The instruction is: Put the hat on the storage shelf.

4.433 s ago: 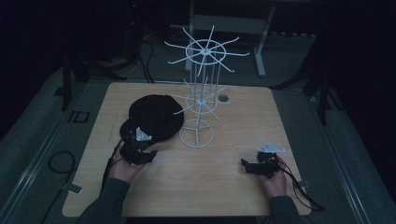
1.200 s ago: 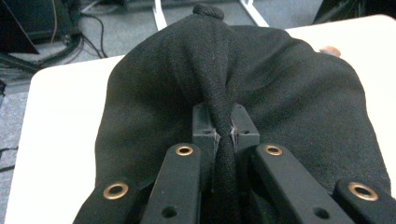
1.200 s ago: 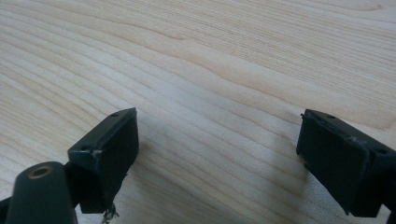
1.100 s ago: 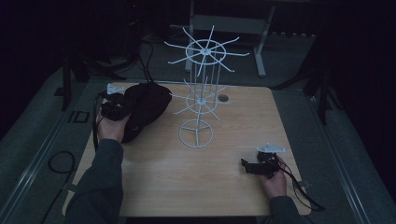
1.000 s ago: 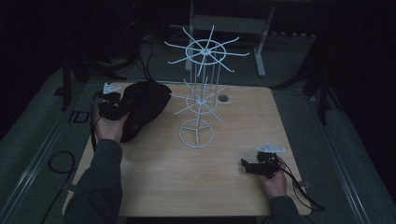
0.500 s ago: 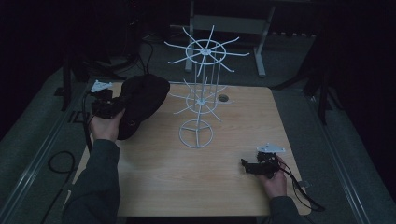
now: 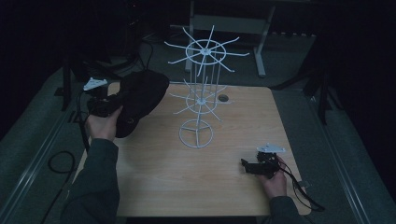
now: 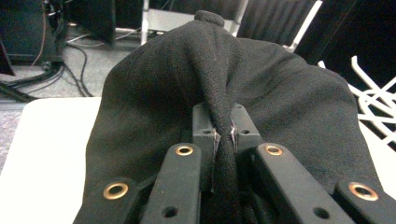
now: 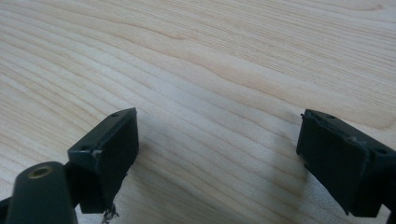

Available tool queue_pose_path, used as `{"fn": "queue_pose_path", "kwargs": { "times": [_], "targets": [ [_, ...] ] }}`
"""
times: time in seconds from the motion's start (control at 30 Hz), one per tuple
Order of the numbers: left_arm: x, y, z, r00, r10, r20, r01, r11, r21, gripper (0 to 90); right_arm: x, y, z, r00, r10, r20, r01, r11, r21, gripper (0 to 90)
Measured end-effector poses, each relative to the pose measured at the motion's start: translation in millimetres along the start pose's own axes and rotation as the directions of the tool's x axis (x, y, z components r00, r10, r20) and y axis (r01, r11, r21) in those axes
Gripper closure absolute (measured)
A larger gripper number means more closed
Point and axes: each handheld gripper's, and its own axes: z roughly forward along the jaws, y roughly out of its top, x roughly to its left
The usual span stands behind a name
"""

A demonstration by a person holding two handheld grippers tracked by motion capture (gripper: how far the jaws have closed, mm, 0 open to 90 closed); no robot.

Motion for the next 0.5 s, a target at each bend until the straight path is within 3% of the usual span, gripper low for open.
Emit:
{"fn": "queue_pose_path", "kwargs": {
  "times": [0.5],
  "targets": [
    [-1.7, 9.9, -14.7, 0.9964, -0.04, 0.075, 0.045, 0.9963, -0.073, 85.2, -0.2, 0.0, 0.1, 1.0, -0.003, 0.001, 0.003, 1.0, -0.002, 12.6]
  ]
}}
